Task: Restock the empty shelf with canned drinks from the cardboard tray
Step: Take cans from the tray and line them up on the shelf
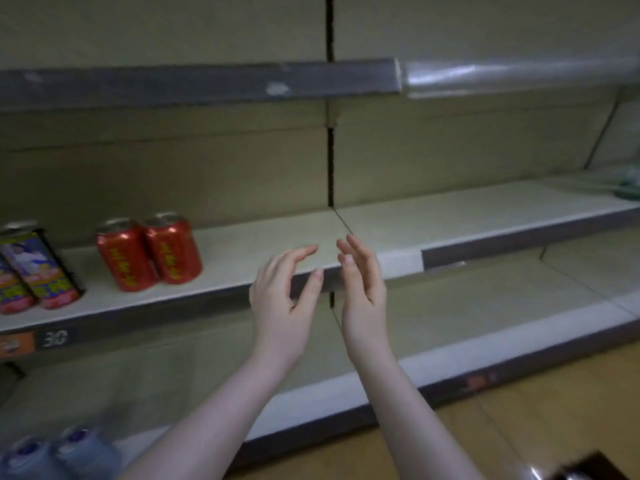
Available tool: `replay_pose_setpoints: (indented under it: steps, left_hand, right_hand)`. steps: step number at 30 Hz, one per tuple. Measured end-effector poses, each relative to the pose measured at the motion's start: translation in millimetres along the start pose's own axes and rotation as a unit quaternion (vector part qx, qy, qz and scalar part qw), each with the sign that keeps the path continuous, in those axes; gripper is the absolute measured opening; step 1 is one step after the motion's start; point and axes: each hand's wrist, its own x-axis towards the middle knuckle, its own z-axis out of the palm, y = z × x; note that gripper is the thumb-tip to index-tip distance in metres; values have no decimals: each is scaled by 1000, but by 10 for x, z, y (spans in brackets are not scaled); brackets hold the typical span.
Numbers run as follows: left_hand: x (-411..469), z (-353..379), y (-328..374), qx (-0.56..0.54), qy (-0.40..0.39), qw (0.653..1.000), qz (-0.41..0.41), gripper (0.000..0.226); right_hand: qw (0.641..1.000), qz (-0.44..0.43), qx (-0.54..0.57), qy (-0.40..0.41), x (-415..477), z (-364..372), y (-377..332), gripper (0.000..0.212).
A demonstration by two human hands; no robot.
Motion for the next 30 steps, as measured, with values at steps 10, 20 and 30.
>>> replay_pose_setpoints:
  steps: [10,20,30]
  left_hand:
    - [-855,1327,341,-101,-100,988,-64,34]
    - [-1550,2267,650,-146,-236,957,-88,26]
    - [-2414,3054,653,-188,-314,918,-151,24]
  right_hand:
    - [994,36,-41,94,-423,-1541,120,31]
    - [970,62,-101,213,-1009,-2861,168,33]
    - [920,125,-172,328,-1658,-3887,449,31]
